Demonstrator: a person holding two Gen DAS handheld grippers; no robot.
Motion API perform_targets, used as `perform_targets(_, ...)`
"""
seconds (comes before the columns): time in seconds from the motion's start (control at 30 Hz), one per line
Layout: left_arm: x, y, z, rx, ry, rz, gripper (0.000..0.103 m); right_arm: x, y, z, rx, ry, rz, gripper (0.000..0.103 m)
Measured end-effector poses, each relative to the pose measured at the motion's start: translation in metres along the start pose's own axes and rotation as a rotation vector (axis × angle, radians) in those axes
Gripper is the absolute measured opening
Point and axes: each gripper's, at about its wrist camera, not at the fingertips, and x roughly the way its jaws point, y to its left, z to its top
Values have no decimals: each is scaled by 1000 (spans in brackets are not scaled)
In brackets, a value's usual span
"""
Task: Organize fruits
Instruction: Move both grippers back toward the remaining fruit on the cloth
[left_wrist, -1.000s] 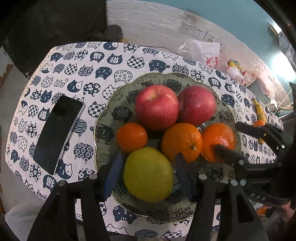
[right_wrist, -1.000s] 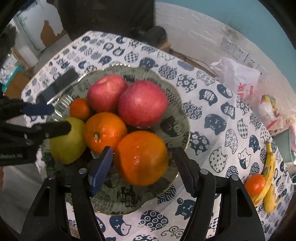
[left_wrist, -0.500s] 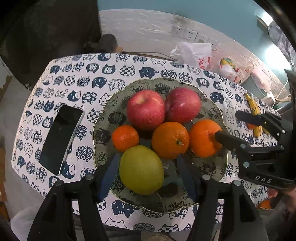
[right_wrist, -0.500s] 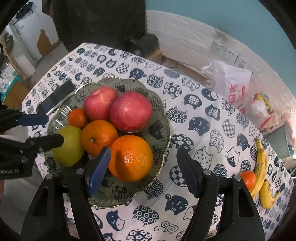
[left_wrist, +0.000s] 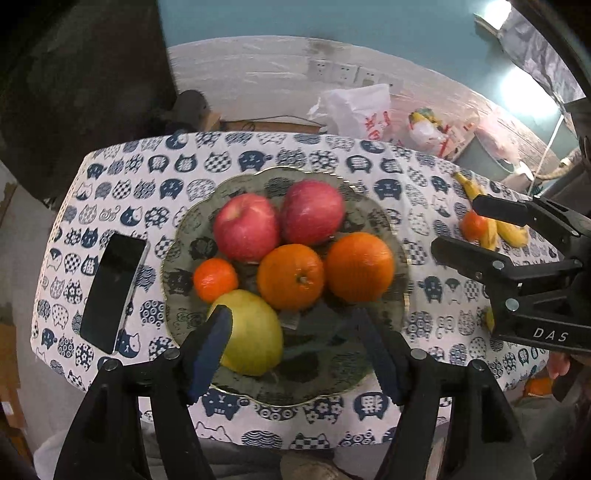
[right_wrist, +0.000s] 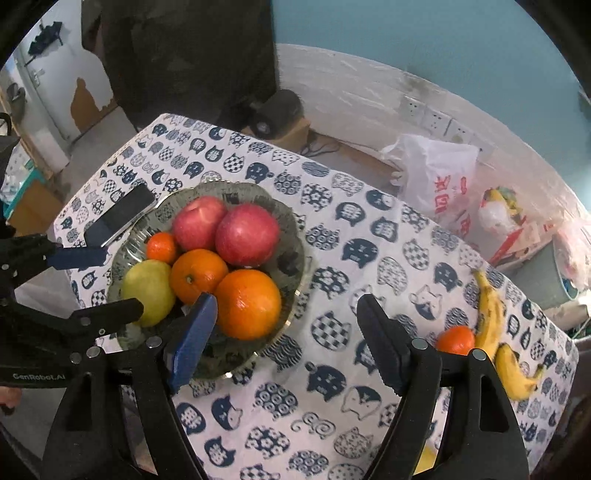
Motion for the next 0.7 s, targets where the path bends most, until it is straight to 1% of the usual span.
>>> perform_targets(0.13,-4,-20,1,44,-9,-9,77,-15,-12,-8,23,-7,-15,83)
perform_targets(0.27,-5,-39,1,92,-12,-8,77,-30,-24,-18,38,-12,-30,85)
perform_targets(0.5,-11,-70,1,137,-7,-38,77,-55,-46,-41,52,-15,-60,86)
perform_targets(0.7,-15,-100,-1,201,-12,-37,77,-70,-66,-61,83,-13,-73,86)
